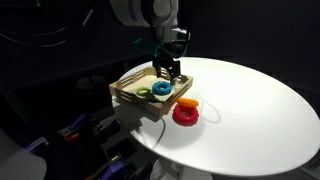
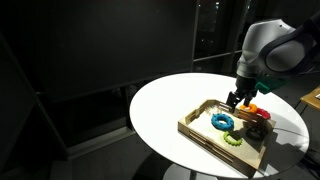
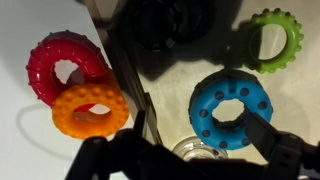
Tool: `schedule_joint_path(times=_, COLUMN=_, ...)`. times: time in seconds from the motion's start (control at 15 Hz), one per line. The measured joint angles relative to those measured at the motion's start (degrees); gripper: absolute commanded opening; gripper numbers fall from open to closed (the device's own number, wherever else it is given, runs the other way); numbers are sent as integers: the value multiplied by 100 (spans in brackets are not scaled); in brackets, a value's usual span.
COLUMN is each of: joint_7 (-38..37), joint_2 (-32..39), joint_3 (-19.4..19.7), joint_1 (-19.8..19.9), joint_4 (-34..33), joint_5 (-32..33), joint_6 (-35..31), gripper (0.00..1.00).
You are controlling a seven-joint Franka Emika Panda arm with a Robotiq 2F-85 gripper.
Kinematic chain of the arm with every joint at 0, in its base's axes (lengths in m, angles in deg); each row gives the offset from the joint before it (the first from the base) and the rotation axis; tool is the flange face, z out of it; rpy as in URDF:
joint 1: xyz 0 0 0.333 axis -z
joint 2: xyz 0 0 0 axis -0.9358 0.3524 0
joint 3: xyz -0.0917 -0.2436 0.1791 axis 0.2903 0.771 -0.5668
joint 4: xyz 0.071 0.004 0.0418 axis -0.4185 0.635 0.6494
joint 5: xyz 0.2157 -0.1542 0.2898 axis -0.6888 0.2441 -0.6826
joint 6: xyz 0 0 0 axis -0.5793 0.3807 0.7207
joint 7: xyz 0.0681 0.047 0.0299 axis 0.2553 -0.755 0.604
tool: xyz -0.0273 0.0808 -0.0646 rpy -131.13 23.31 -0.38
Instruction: Pick up the blue ring from the tray and place it on the orange ring on the table
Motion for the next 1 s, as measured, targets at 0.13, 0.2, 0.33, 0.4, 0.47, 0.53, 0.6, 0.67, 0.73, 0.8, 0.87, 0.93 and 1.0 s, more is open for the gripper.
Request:
schedule_joint_path(times=0.13, joint_7=-31, joint_2=198, joint_3=62, joint_1=-62, joint_4=-106, joint_5=0, joint_6=0, gripper=100)
schedule_joint_path(times=0.2, joint_7=-45, joint_2=288, joint_3=95, joint_1=-101, joint_4=-160, joint_5=0, joint_6=0, gripper=100)
schedule_joint_path(times=0.33, joint_7=-67, joint_2=460, joint_3=169, joint_1=-195, joint_4=-260, joint_5=0, joint_6=0, gripper=100)
schedule_joint_path(times=0.4, joint_7=-82, joint_2=539, joint_3=202, joint_1=-240, joint_4=-311, joint_5=0, joint_6=0, gripper=100)
schedule_joint_path(times=0.47, joint_7=-98, joint_2=612, joint_3=233, joint_1=-284, joint_4=-360, joint_5=0, joint_6=0, gripper=100)
schedule_joint_path(times=0.53, joint_7=-116, joint_2=683, joint_3=266, joint_1=-328, joint_4=-411, joint_5=0, joint_6=0, gripper=100)
schedule_joint_path(times=0.6, joint_7=-134, joint_2=745, joint_3=295, joint_1=-368, joint_4=-465, joint_5=1, joint_6=0, gripper=100)
schedule_joint_path(times=0.67, joint_7=-150, joint_2=810, joint_3=324, joint_1=-406, joint_4=-521, joint_5=3, joint_6=0, gripper=100)
schedule_joint_path(times=0.73, joint_7=-161, joint_2=863, joint_3=355, joint_1=-446, joint_4=-575, joint_5=4, joint_6=0, gripper=100)
schedule_joint_path(times=0.8, joint_7=-165, joint_2=916, joint_3=383, joint_1=-481, joint_4=-629, joint_5=4, joint_6=0, gripper=92)
schedule_joint_path(times=0.87, joint_7=-169, joint_2=966, joint_3=409, joint_1=-513, joint_4=-676, joint_5=4, joint_6=0, gripper=76)
schedule_joint_path(times=0.93, joint_7=-171, joint_2=1010, joint_3=430, joint_1=-539, joint_4=-721, joint_5=4, joint_6=0, gripper=64)
schedule_joint_path(times=1.0, joint_7=-174, joint_2=1056, joint_3=451, joint_1=-565, joint_4=-767, joint_5=4, joint_6=0, gripper=56)
